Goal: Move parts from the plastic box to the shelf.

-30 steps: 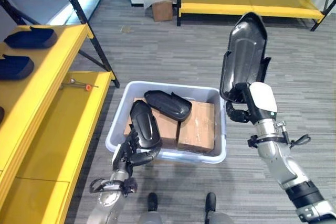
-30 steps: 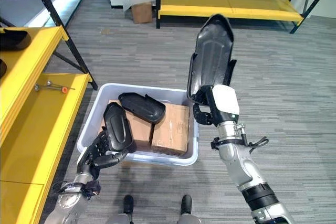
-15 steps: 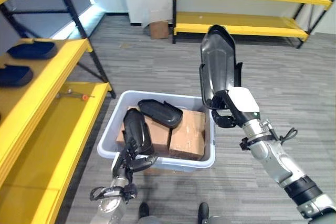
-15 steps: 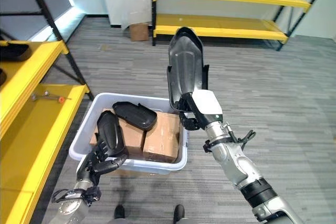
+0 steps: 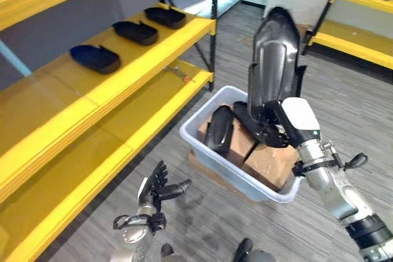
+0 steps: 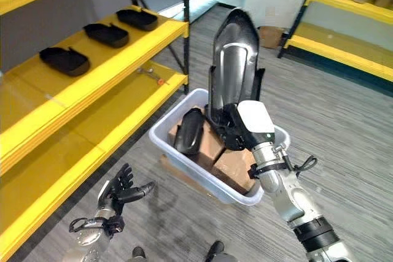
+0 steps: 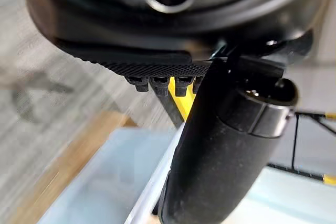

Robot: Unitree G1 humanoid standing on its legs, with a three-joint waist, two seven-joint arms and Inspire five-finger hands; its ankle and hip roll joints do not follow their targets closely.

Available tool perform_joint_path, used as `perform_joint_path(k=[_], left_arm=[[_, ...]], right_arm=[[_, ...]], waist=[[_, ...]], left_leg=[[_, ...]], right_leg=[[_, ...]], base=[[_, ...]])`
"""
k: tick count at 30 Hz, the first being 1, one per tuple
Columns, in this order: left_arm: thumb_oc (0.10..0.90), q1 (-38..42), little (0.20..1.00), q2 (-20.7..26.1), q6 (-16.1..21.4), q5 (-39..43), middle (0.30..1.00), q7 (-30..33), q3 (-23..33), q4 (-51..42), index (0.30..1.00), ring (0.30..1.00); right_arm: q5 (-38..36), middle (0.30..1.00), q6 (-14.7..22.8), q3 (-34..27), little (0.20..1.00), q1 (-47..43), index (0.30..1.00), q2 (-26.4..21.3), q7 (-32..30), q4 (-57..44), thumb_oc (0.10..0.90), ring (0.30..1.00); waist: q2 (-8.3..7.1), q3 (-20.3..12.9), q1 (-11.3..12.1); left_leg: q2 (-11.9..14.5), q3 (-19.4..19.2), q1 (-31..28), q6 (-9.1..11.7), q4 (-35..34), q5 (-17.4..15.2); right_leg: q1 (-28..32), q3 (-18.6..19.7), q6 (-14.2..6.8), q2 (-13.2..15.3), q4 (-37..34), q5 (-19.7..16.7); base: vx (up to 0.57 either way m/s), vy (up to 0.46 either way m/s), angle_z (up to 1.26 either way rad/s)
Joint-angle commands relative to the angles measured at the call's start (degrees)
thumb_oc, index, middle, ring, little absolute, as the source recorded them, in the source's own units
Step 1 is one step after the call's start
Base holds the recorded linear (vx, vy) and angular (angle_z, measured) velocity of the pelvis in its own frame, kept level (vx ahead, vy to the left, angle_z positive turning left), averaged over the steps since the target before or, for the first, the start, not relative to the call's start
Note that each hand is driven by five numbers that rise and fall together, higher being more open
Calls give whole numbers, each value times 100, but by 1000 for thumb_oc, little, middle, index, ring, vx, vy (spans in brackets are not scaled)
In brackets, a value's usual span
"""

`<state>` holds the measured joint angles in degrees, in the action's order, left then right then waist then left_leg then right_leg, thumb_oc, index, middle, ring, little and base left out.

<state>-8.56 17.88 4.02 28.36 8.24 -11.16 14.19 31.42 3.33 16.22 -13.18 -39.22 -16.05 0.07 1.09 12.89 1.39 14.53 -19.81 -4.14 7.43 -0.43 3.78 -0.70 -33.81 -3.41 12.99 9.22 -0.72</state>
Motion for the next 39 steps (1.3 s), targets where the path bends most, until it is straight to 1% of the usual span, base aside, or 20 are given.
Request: perform_joint_path(k=[1,8,9,12,13,16,20,22,26,27,28,29,30,31,32,34,36,37,38,39], left_arm=[[900,134,1000,301,477,-296,1000,-103,135,-671,1000,1000],[900,-8,1000,349,496,-363,1000,-29,321,-813,1000,1000],[900,-13,1000,351,492,-366,1000,-28,327,-820,1000,1000],[900,-62,1000,365,512,-389,1000,5,426,-880,1000,1000],[900,-67,1000,367,510,-389,1000,7,431,-886,1000,1000],[900,-123,1000,368,523,-425,1000,50,513,-935,1000,1000],[900,-188,1000,364,526,-443,1000,94,599,-959,1000,1000],[900,-279,1000,352,549,-424,1000,109,713,-1030,1000,1000],[900,-315,1000,365,569,-401,1000,152,776,-1048,1000,1000],[900,-305,1000,373,560,-400,1000,159,778,-1055,1000,1000],[900,-238,1000,433,556,-458,1000,186,745,-1022,1000,1000],[900,-234,1000,435,557,-460,1000,188,745,-1019,1000,1000],[900,-191,1000,473,561,-495,1000,198,710,-999,1000,1000],[900,-106,1000,528,563,-522,1000,219,652,-945,1000,1000],[900,-42,1000,555,577,-519,1000,215,612,-910,1000,1000],[900,4,1000,567,567,-582,1000,178,564,-876,1000,1000],[900,89,1000,581,554,-643,1000,146,487,-830,1000,1000],[900,101,1000,580,563,-651,1000,137,484,-835,1000,1000],[900,118,1000,572,573,-645,1000,103,442,-804,1000,1000],[900,117,1000,572,574,-643,1000,102,443,-803,1000,1000]], right_arm=[[15,300,192,-487,300,-559,300,-55,-526,-582,400,300],[109,300,131,-387,300,-613,300,116,-375,-531,400,300],[110,300,129,-380,300,-622,300,122,-374,-524,400,300],[120,300,77,-201,300,-750,300,249,-257,-409,400,300],[121,300,78,-193,300,-761,300,254,-259,-397,400,300],[163,300,45,31,300,-968,300,364,-183,-241,400,300],[191,300,17,290,300,-1254,300,480,-113,-35,400,300],[232,300,-10,448,300,-1424,300,534,-51,55,400,300],[261,300,-52,584,300,-1542,300,633,-12,204,400,300],[269,300,-58,600,300,-1567,300,667,-5,210,400,300],[258,300,-48,632,300,-1540,300,727,2,232,400,300],[259,300,-46,633,300,-1544,300,731,0,237,400,300],[248,300,-30,638,300,-1528,300,742,17,226,400,300],[222,300,-8,634,300,-1477,300,726,33,194,400,300],[205,300,16,621,300,-1434,300,702,46,143,400,300],[162,300,68,575,300,-1358,300,642,71,62,400,300],[62,300,128,531,300,-1315,300,600,47,20,400,300],[27,300,143,508,300,-1313,300,585,48,5,400,300],[0,300,175,488,300,-1327,300,552,53,-24,400,300],[-1,300,174,488,300,-1326,300,552,56,-27,400,300]], waist=[[-182,-624,-22],[-346,-674,245],[-357,-674,235],[-466,-694,404],[-474,-697,392],[-555,-738,583],[-618,-755,736],[-671,-737,920],[-698,-690,1052],[-691,-668,1076],[-663,-623,1065],[-668,-621,1074],[-653,-577,1017],[-593,-519,876],[-537,-492,780],[-394,-419,606],[-336,-305,403],[-341,-276,337],[-359,-209,149],[-349,-208,149]], left_leg=[[137,219,89,-32,-151,237],[-382,414,176,-318,-171,-85],[-398,418,179,-329,-166,-92],[-682,576,263,-448,-178,-220],[-698,582,268,-459,-175,-225],[-940,713,310,-567,-234,-310],[-1103,772,304,-660,-293,-377],[-1248,813,340,-749,-247,-484],[-1403,930,414,-870,-135,-588],[-1436,970,438,-910,-101,-620],[-1536,1113,418,-1020,-82,-683],[-1541,1104,419,-1026,-82,-688],[-1590,1108,455,-1094,-78,-576],[-1579,1253,442,-1119,-99,-533],[-1566,1376,433,-1126,-151,-479],[-1528,1547,323,-1131,-208,-455],[-1524,1730,179,-1087,-235,-510],[-1538,1798,166,-1068,-228,-508],[-1553,1985,35,-997,-266,-568],[-1542,1987,23,-995,-275,-571]], right_leg=[[453,110,-250,241,104,443],[649,-127,-587,731,88,41],[652,-130,-600,747,87,30],[769,-255,-793,958,6,-312],[774,-263,-807,970,-4,-328],[862,-358,-945,1104,-111,-610],[893,-370,-1035,1196,-239,-832],[897,-330,-1091,1282,-291,-1071],[864,-253,-1112,1418,-172,-1225],[824,-182,-1095,1433,-69,-1194],[686,168,-1042,1414,338,-1127],[657,193,-1044,1431,379,-1110],[469,491,-885,1341,511,-1131],[171,1117,-753,1027,710,-982],[-50,1508,-647,745,784,-813],[-477,1877,-457,302,944,-374],[-784,2150,-412,74,719,-194],[-879,2261,-428,28,546,-285],[-1076,2694,-521,-208,1,-422],[-1053,2689,-523,-220,-32,-435]], base=[[73,178,42],[74,175,30],[44,98,20],[59,133,30],[91,168,37],[76,136,32],[47,96,11],[80,127,22],[68,130,12],[85,167,33],[85,166,51],[33,173,64],[-16,89,47],[0,112,34],[60,96,55],[89,73,79],[95,-23,31],[163,-114,61],[130,-96,75],[162,-109,87]])
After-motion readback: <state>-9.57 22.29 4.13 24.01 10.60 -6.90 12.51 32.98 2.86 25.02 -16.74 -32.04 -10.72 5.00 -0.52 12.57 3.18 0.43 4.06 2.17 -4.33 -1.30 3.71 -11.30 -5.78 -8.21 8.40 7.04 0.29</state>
